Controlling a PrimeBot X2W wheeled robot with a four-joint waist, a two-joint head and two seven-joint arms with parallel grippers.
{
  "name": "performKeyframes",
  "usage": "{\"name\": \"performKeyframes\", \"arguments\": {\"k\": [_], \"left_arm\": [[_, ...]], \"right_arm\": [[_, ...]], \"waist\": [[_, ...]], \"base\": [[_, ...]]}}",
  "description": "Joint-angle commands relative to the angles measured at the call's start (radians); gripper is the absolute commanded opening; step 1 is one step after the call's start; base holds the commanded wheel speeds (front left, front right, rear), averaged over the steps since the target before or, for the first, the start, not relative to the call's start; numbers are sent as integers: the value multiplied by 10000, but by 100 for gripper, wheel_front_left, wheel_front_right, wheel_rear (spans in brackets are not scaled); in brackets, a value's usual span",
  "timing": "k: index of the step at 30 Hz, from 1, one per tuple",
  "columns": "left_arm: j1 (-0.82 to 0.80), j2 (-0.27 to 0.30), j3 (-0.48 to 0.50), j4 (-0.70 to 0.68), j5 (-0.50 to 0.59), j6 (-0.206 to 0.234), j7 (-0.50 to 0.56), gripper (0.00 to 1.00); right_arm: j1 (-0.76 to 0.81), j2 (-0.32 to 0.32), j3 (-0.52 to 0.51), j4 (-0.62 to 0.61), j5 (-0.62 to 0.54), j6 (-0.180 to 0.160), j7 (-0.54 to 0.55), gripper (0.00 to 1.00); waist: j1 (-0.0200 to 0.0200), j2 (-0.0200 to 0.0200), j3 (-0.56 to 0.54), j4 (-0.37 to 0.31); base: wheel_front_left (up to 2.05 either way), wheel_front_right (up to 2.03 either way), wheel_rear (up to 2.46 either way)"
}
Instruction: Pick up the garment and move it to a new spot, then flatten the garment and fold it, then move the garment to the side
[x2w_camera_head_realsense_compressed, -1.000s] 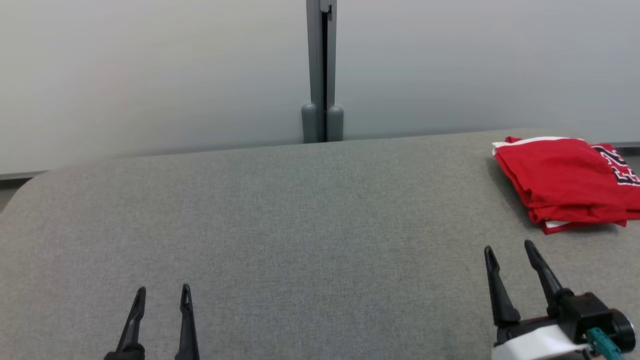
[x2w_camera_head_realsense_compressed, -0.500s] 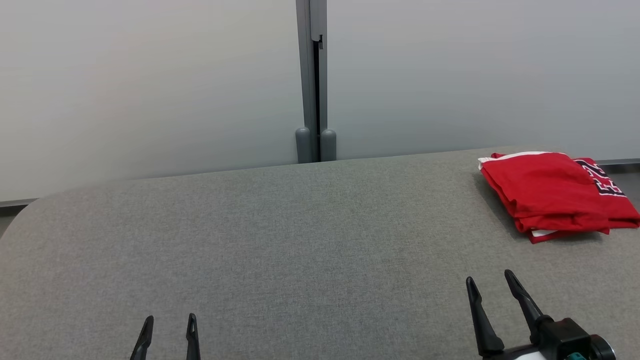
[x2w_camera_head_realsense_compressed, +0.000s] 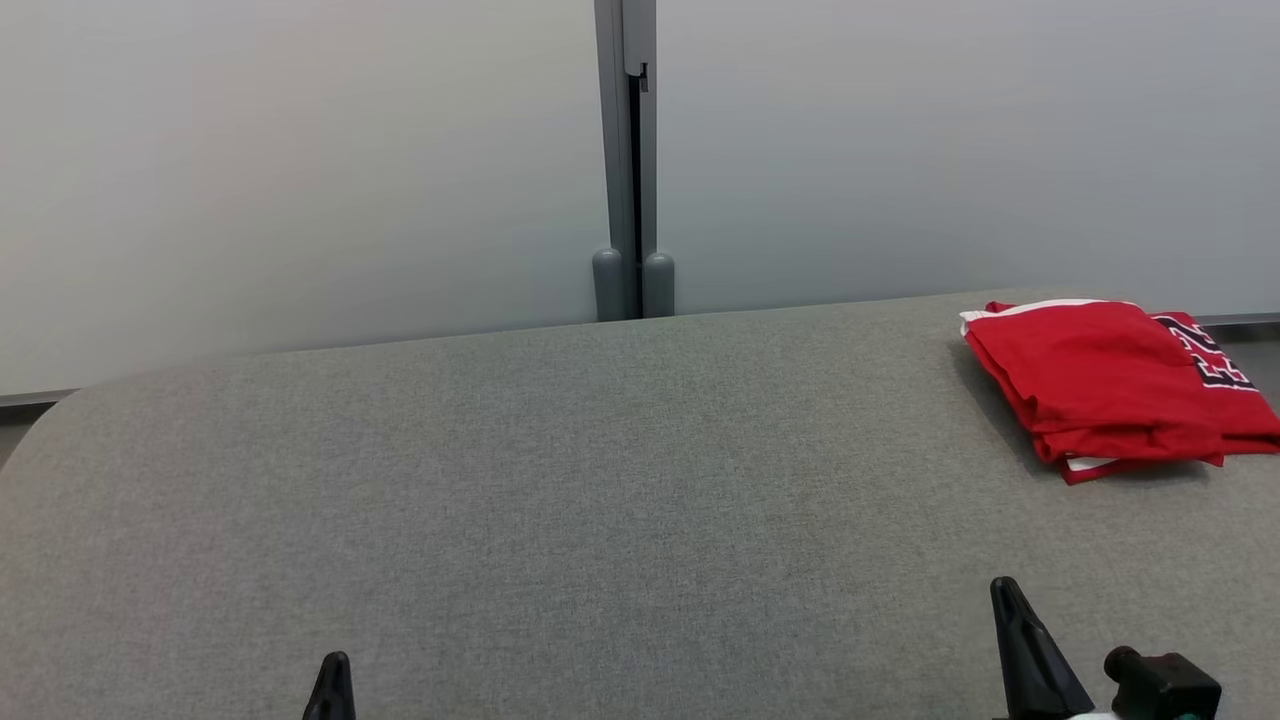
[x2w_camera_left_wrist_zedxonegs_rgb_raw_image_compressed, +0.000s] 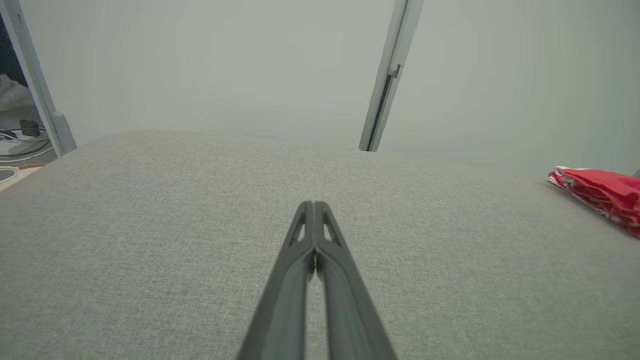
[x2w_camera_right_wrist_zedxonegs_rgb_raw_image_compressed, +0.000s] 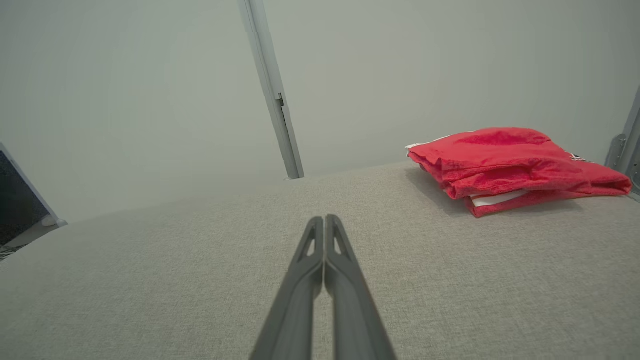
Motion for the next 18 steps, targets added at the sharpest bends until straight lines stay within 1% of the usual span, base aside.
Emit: {"name": "performKeyframes", "arguments": {"k": [1, 13, 18], "left_arm": [[-398, 71, 88, -99, -462, -90, 63, 0], [-969, 151, 276, 156, -2678, -427, 536, 0], [-1138, 171, 337, 227, -3342, -526, 679, 0]], "right_arm": [[-337, -40, -104, -174, 463, -1, 105, 0], [-630, -50, -430, -212, 2680, -1, 630, 0], [-718, -51, -527, -224, 3345, -1, 786, 0]], "waist": [[0, -1, 13, 4], [0, -1, 130, 39], [0, -1, 169, 50]], "base": [[0, 0, 0], [0, 0, 0], [0, 0, 0]]}}
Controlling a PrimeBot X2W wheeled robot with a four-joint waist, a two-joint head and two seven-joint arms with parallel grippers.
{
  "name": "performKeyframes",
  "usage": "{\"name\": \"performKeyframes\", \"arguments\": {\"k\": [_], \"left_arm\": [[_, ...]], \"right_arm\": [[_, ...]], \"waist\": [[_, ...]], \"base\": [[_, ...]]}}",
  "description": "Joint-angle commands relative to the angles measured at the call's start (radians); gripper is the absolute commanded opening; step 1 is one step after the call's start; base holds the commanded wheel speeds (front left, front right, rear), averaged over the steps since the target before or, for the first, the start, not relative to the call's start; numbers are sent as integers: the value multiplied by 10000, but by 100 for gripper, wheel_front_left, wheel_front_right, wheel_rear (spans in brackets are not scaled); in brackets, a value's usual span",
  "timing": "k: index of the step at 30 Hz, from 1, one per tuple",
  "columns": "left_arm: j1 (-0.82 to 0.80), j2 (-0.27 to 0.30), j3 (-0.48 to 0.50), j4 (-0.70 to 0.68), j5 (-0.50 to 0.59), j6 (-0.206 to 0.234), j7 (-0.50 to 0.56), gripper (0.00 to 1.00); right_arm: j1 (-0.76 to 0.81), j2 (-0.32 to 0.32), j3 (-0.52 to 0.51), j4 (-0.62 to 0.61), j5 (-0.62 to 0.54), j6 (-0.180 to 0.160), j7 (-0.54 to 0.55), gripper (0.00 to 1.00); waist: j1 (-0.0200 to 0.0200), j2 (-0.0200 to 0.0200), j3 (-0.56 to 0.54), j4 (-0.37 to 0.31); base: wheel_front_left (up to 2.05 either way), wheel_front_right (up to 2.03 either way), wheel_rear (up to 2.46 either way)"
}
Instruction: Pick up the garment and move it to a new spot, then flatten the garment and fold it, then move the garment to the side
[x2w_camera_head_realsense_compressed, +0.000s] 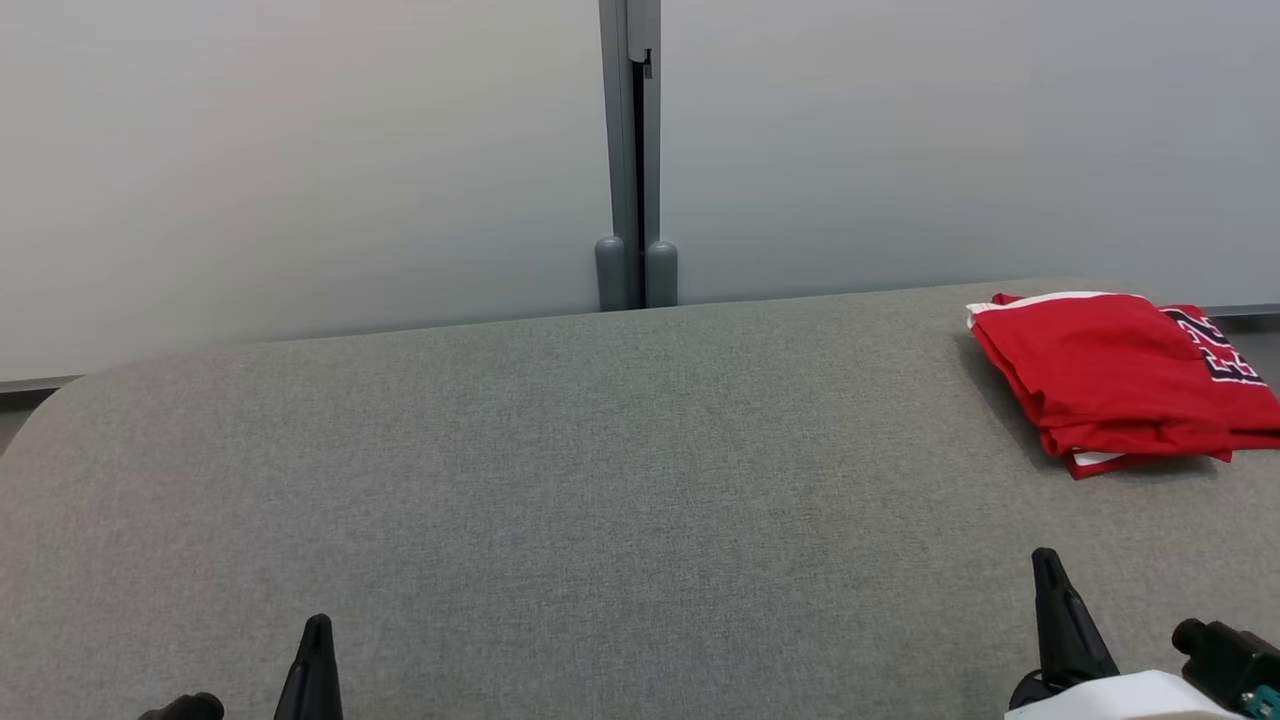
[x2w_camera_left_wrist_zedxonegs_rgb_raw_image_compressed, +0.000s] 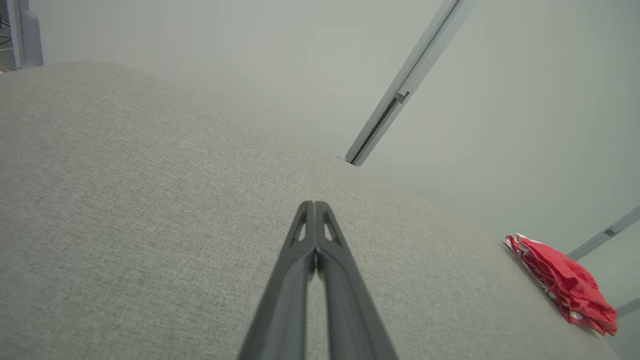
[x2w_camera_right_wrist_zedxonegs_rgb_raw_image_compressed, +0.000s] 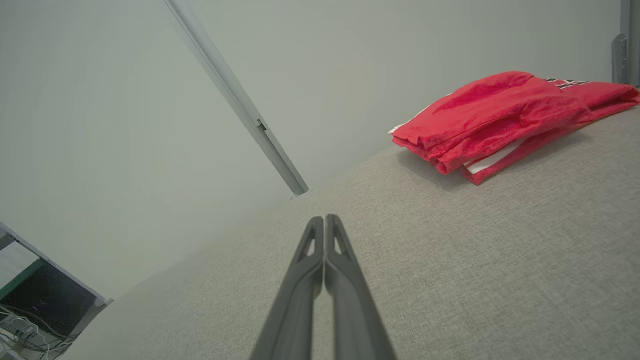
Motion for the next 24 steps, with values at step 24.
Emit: {"name": "performKeyframes", "arguments": {"k": [24], "left_arm": [[-1219, 165, 459, 194, -3802, -594, 849, 0]], "right_arm": [[-775, -47, -623, -245, 3841, 0, 923, 0]], "waist": [[0, -1, 251, 73]], "base": [[0, 0, 0]]}}
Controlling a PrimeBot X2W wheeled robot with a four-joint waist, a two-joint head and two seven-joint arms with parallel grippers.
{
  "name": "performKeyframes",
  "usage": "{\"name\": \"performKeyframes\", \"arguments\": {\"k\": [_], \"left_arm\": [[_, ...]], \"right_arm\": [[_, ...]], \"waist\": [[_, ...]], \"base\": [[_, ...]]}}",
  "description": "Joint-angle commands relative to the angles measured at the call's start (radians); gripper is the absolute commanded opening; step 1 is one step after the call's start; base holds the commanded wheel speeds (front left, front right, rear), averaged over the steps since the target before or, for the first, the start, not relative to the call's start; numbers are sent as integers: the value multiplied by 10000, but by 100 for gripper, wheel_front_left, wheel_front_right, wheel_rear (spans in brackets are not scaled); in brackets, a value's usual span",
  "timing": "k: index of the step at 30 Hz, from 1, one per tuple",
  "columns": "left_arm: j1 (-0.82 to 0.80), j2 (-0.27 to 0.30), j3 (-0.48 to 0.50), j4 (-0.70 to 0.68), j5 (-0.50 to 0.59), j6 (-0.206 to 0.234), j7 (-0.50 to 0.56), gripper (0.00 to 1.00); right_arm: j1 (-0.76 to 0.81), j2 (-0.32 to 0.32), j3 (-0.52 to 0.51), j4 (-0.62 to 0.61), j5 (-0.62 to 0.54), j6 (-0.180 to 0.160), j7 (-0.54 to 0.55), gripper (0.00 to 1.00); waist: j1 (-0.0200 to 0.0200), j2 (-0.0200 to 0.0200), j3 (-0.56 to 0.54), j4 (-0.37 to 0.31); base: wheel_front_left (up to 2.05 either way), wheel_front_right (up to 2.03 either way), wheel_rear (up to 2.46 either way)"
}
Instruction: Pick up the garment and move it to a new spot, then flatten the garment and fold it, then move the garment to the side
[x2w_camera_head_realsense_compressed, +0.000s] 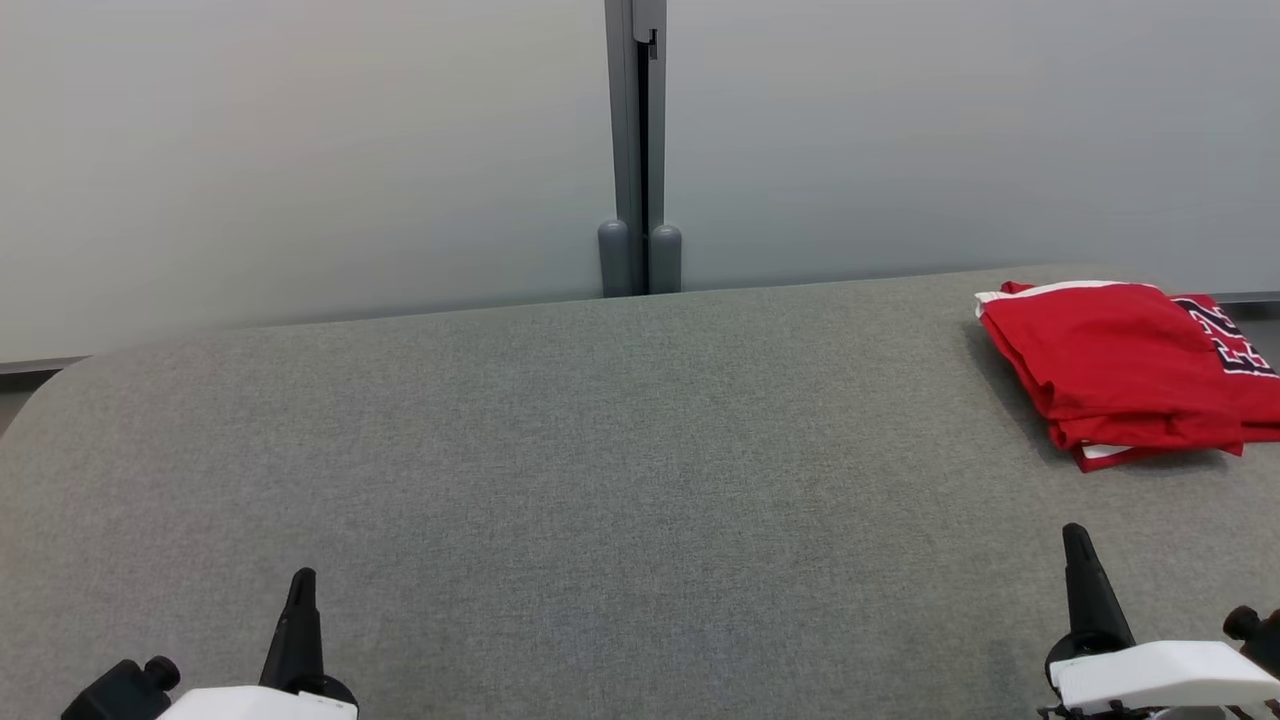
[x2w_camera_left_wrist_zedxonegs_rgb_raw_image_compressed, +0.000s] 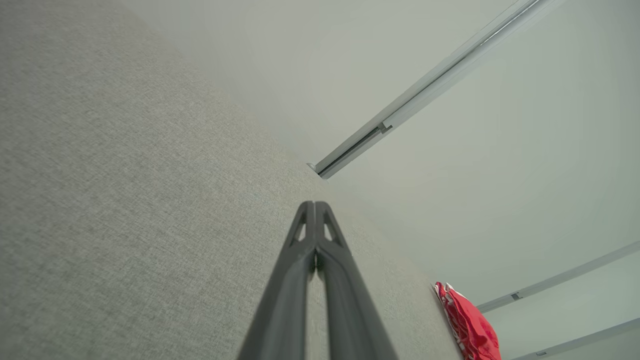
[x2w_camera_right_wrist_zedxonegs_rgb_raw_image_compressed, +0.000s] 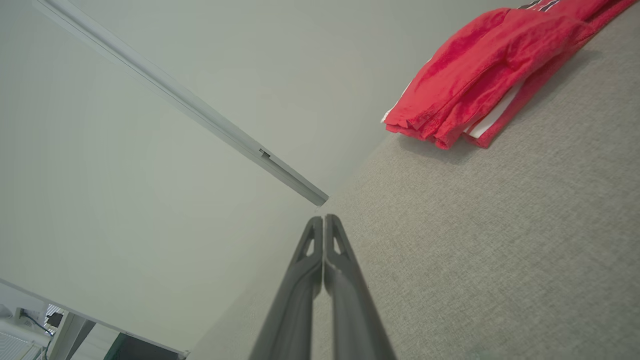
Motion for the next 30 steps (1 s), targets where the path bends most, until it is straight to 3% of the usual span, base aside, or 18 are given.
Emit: {"name": "performKeyframes", "arguments": {"k": [1, 30], "left_arm": [[-358, 101, 87, -66, -369, -90, 78, 0], [-1117, 116, 479, 226, -3367, -564, 849, 0]], "right_arm": [[-306, -46, -97, -164, 367, 2, 95, 0], [-682, -27, -576, -196, 3443, 2, 855, 0]], "waist": [[0, -1, 17, 5], [0, -1, 292, 85]], "base": [[0, 0, 0], [0, 0, 0]]}}
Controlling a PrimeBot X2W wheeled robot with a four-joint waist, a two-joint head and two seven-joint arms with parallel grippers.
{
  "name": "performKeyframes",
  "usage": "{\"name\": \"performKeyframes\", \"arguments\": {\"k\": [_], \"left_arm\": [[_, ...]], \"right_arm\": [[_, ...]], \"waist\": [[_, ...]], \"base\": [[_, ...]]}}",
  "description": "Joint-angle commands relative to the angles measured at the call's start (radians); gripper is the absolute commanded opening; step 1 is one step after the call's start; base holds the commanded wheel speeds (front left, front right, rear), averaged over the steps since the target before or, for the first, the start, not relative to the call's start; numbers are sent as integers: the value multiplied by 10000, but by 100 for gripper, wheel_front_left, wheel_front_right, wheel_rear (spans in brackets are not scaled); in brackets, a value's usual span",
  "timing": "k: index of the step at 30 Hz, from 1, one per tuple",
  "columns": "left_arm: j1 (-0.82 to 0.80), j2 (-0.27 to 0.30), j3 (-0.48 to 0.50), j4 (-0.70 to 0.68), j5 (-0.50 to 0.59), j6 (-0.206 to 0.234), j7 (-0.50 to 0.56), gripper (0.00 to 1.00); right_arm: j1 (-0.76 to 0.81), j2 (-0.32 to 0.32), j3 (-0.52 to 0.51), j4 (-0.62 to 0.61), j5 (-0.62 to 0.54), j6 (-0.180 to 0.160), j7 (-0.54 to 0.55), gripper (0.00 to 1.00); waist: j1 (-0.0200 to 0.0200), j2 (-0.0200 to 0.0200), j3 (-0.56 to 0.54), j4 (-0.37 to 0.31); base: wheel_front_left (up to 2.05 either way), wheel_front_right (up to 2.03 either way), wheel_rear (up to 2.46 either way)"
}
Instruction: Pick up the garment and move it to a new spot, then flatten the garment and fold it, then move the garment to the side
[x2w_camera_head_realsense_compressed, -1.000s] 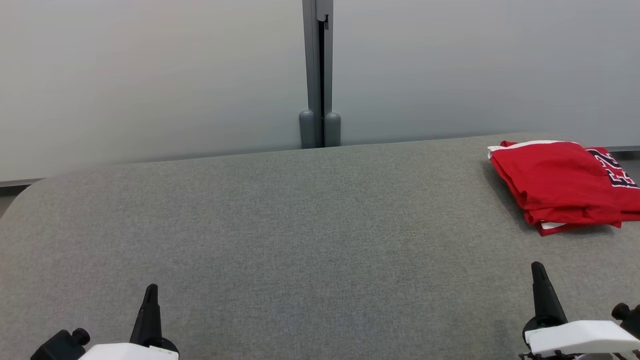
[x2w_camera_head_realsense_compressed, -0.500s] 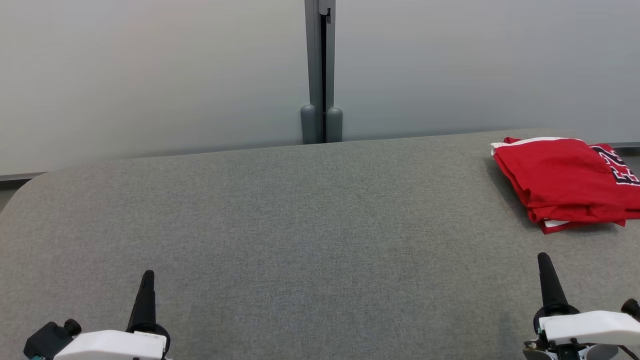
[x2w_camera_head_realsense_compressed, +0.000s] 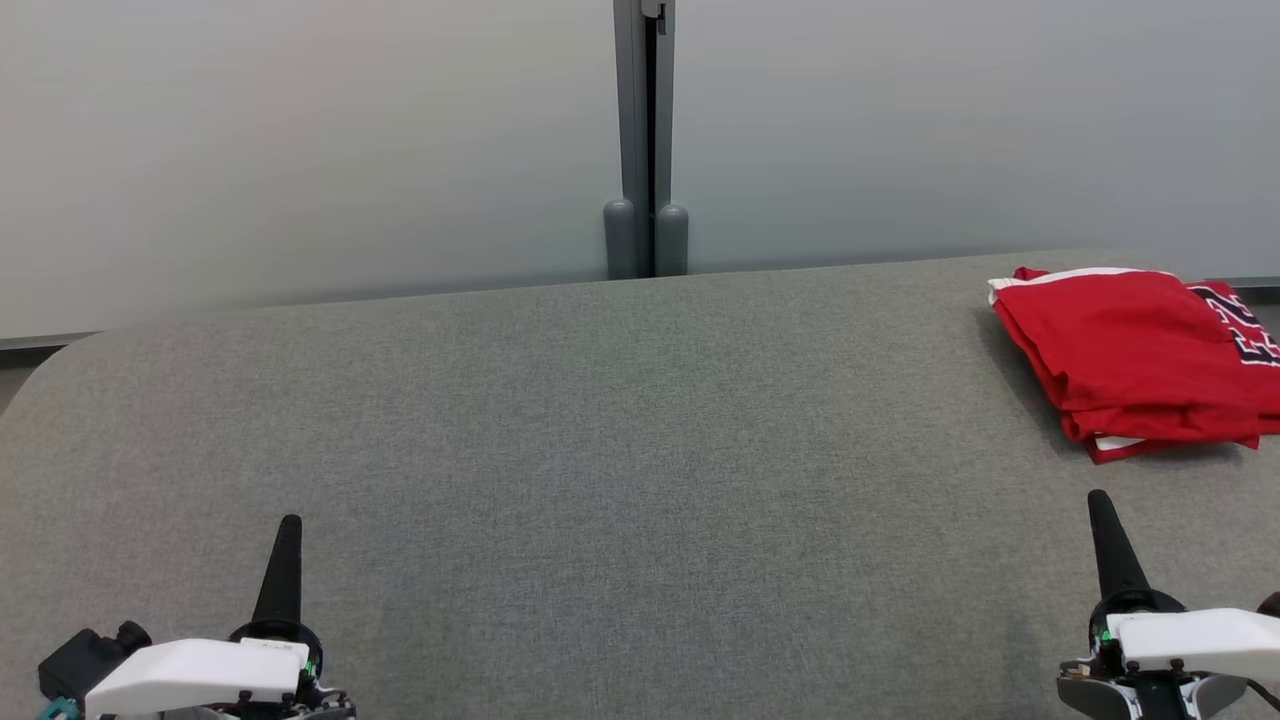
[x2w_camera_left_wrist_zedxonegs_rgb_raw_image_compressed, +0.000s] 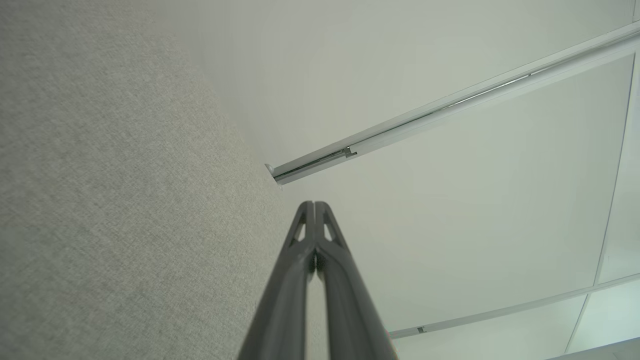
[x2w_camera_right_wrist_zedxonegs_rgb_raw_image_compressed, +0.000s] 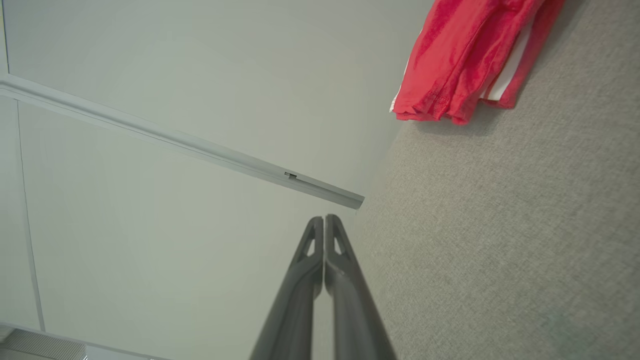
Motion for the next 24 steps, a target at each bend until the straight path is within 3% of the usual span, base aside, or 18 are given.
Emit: {"name": "performKeyframes", "arguments": {"k": [1, 24], "left_arm": [[-239, 85, 76, -19, -241, -99, 67, 0], [-763, 72, 360, 165, -2163, -402, 590, 0]], "right_arm": [[-191, -33, -54, -81, 234, 2, 82, 0], [-433, -15, -377, -106, 2238, 1, 580, 0]], "waist": [[0, 0, 11, 4], [-1, 0, 237, 69]], "base": [[0, 0, 0], [0, 0, 0]]}}
